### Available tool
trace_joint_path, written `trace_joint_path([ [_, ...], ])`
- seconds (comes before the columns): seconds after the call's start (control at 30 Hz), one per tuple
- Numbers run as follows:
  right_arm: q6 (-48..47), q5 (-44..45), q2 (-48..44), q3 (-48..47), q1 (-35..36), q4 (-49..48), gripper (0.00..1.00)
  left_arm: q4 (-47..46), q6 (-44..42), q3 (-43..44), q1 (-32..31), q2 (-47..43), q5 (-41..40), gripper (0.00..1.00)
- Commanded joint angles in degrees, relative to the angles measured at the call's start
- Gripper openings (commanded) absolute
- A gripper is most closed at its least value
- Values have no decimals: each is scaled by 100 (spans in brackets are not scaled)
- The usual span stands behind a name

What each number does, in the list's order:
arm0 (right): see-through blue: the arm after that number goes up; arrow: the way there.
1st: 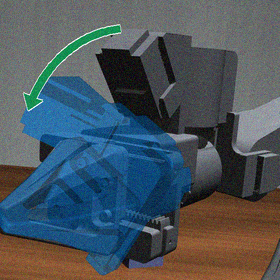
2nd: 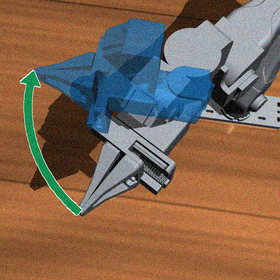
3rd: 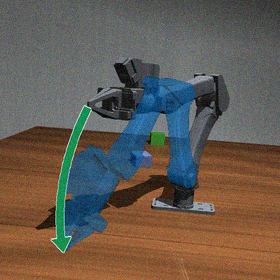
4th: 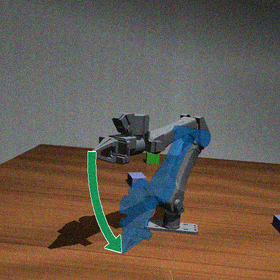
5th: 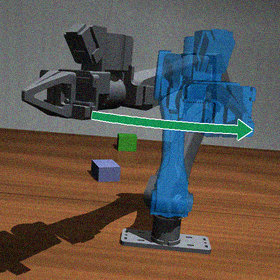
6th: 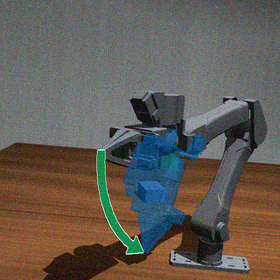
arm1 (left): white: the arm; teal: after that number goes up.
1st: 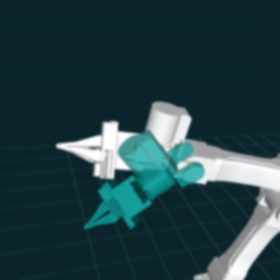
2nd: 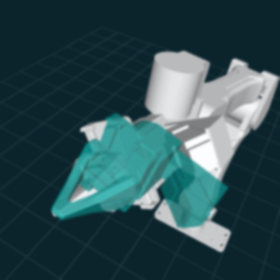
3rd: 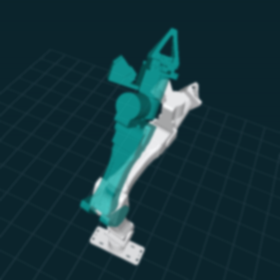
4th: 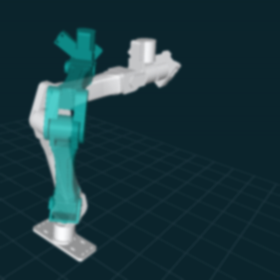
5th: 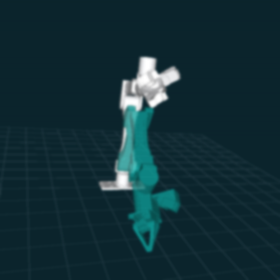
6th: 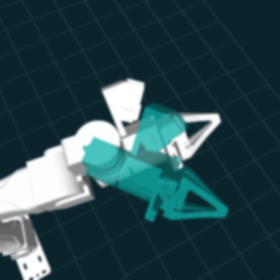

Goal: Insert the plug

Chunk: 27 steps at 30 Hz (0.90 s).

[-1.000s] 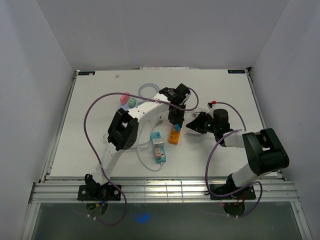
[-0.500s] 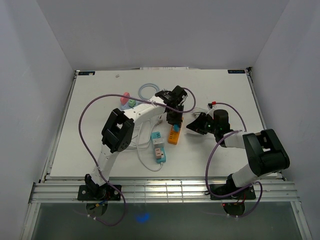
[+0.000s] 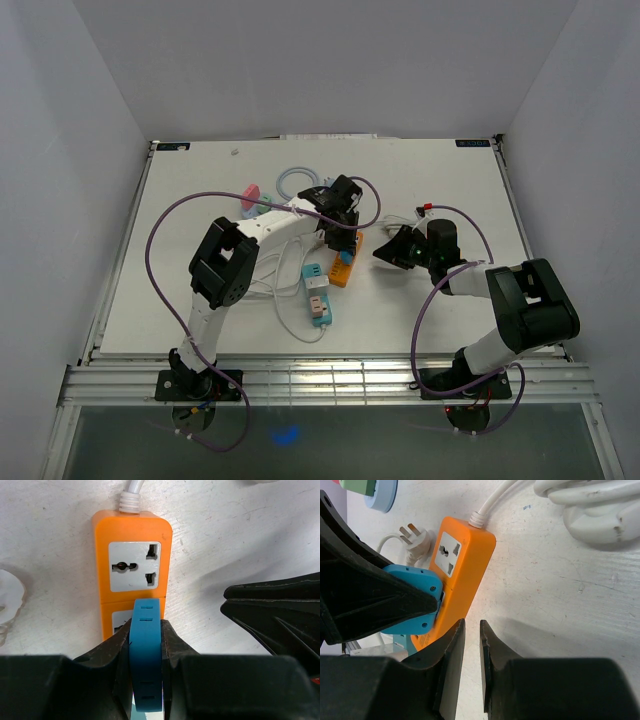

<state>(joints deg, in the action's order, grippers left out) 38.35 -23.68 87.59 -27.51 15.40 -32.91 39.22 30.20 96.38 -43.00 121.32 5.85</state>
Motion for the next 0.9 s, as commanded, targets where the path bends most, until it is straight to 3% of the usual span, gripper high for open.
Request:
trace_joint_path([
  [0.0,-117,39,-76,-9,-28,-76,24,454,-225,-85,99,199,-636,0],
  [0.03,-126,39,-76,-18,-28,-76,24,542,-225,-23,99,217,-716,0],
  [0.17,-126,22,-76,-35,-28,-32,24,560,-277,214,99,173,-638,18],
  [0.2,-126,22,-84,-35,-28,-32,24,551,-295,258,99,156,-620,29],
  [0.27,-135,22,-93,-35,-28,-32,24,551,-330,346,99,112,-637,39],
  [0.3,-135,22,-102,-27,-28,-32,24,543,-365,364,108,94,-655,49],
  [0.57,-143,30,-128,-35,-19,-23,24,666,-541,829,99,85,-593,72],
  [0.87,-161,22,-155,-44,-28,-23,24,727,-603,874,99,-380,-593,79],
])
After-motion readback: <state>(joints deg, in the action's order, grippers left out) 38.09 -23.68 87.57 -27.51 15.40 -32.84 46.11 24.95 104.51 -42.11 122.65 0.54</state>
